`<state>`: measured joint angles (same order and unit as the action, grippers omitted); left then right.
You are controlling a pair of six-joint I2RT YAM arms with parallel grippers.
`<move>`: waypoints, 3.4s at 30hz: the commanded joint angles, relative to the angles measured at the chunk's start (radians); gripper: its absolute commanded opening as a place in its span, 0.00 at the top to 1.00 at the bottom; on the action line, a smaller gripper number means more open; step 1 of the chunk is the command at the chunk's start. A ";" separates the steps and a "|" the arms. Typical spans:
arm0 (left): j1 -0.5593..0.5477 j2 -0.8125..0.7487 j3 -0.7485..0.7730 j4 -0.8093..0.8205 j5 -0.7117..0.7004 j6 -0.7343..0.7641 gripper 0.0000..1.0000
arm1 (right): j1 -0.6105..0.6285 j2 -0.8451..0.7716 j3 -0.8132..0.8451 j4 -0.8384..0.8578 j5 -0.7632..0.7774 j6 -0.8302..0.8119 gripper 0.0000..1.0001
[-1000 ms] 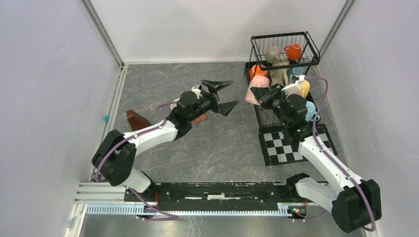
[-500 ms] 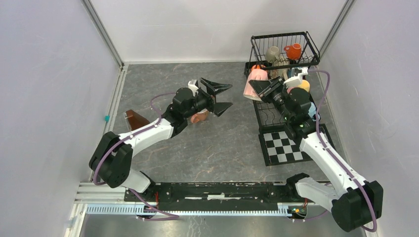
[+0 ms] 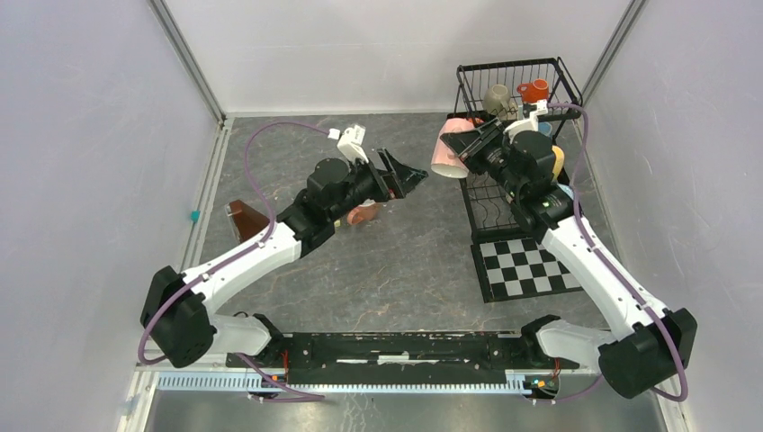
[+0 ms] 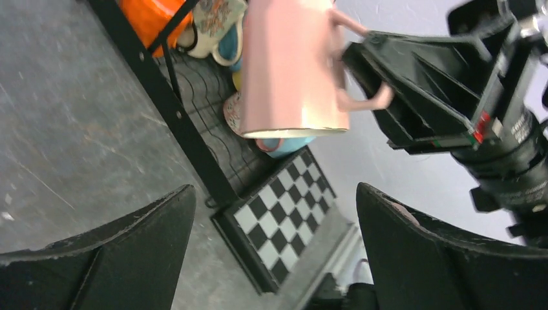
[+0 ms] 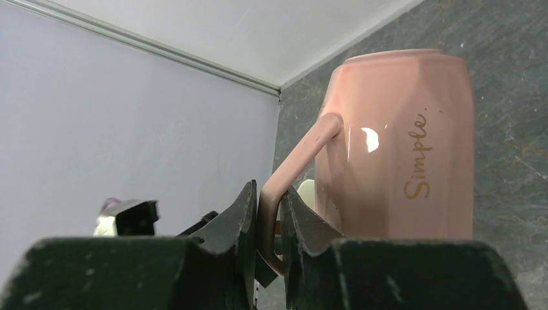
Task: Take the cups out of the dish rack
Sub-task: Place the cup at the center of the board.
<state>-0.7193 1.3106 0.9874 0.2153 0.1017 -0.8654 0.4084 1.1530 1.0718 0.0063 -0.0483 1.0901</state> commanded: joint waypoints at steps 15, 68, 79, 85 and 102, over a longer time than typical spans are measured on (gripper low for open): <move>-0.105 0.135 -0.223 0.916 -0.213 0.634 0.20 | 0.074 0.039 0.276 -0.071 0.077 0.111 1.00; -0.134 0.166 -0.079 0.867 -0.532 0.563 0.98 | 0.207 0.017 0.138 0.045 0.154 0.190 0.81; -0.134 0.132 -0.072 0.881 -0.540 0.520 0.98 | 0.206 -0.009 0.102 0.058 0.173 0.146 0.45; -0.132 0.102 -0.055 0.764 -0.548 0.491 0.98 | 0.206 -0.041 0.101 0.027 0.198 0.064 0.32; -0.131 -0.046 0.167 -0.169 -0.497 0.346 0.98 | 0.206 -0.272 0.067 -0.252 0.299 -0.432 0.02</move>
<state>-0.8520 1.3293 1.0004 0.2188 -0.4339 -0.4358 0.6090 0.9279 1.1542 -0.1703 0.2234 0.8234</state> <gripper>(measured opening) 0.072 0.979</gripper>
